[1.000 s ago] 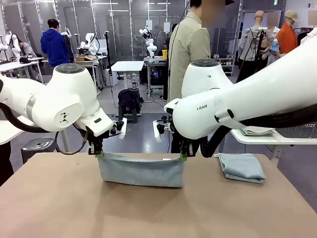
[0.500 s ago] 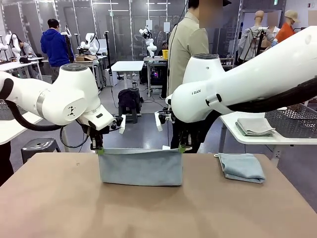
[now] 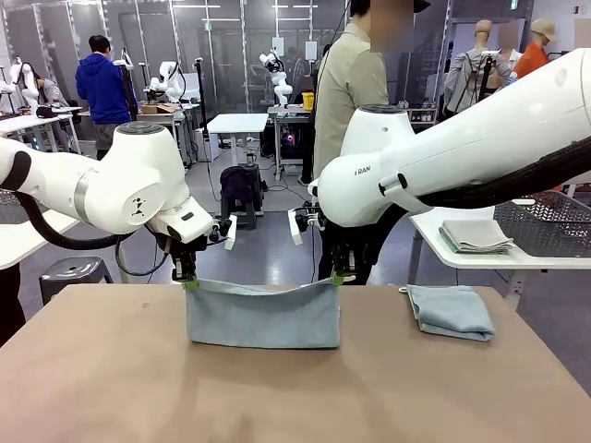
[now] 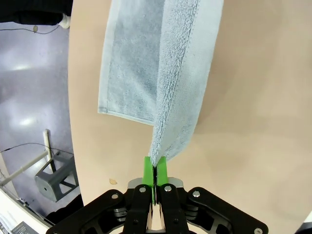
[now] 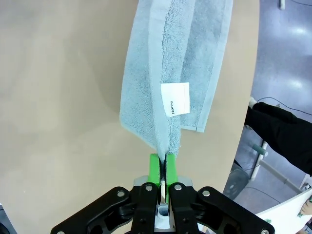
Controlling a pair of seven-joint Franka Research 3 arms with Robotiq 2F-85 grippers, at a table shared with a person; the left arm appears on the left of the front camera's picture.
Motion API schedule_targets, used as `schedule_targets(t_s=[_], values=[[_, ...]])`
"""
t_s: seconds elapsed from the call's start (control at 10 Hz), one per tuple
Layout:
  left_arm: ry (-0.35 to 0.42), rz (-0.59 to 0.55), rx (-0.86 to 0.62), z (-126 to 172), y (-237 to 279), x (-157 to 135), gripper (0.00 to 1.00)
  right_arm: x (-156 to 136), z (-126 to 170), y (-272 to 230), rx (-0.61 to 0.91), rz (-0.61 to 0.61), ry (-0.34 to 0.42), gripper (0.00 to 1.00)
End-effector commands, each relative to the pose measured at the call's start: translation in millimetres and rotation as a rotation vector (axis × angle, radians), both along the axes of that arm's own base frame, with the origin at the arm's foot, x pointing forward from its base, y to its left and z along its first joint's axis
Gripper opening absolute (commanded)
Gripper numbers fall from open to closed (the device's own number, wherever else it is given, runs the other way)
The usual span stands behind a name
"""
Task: Fold the towels and place them in the basket.
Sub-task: When a person lays out a Towel with hook on the table, fold it in half twice.
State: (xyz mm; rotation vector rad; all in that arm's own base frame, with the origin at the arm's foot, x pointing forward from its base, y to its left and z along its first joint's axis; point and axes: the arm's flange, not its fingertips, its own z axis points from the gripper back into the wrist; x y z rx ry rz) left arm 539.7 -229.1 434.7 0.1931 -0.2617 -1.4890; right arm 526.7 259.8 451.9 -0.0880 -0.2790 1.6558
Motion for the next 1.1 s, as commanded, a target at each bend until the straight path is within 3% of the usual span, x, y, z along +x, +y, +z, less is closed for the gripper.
schedule_targets(t_s=[0.0, 0.2, 0.5, 1.0], values=[[-0.006, 0.010, 0.009, 1.4, 2.7, -1.4, 0.03, -1.7, 2.3, -2.0, -0.003, -0.004, -0.005, 0.06], [0.000, 0.000, 0.000, 0.0, 0.1, 0.1, 0.03, -0.4, 0.3, 0.6, 0.000, 0.001, -0.001, 0.06], [0.017, -0.033, 0.001, -5.1, 2.5, 19.6, 0.03, 24.6, -11.5, 1.4, 0.022, 0.056, 0.003, 0.06], [0.095, -0.096, -0.042, -17.6, 15.5, 68.1, 0.03, 50.2, -26.5, -2.4, 0.028, 0.018, 0.008, 0.06]])
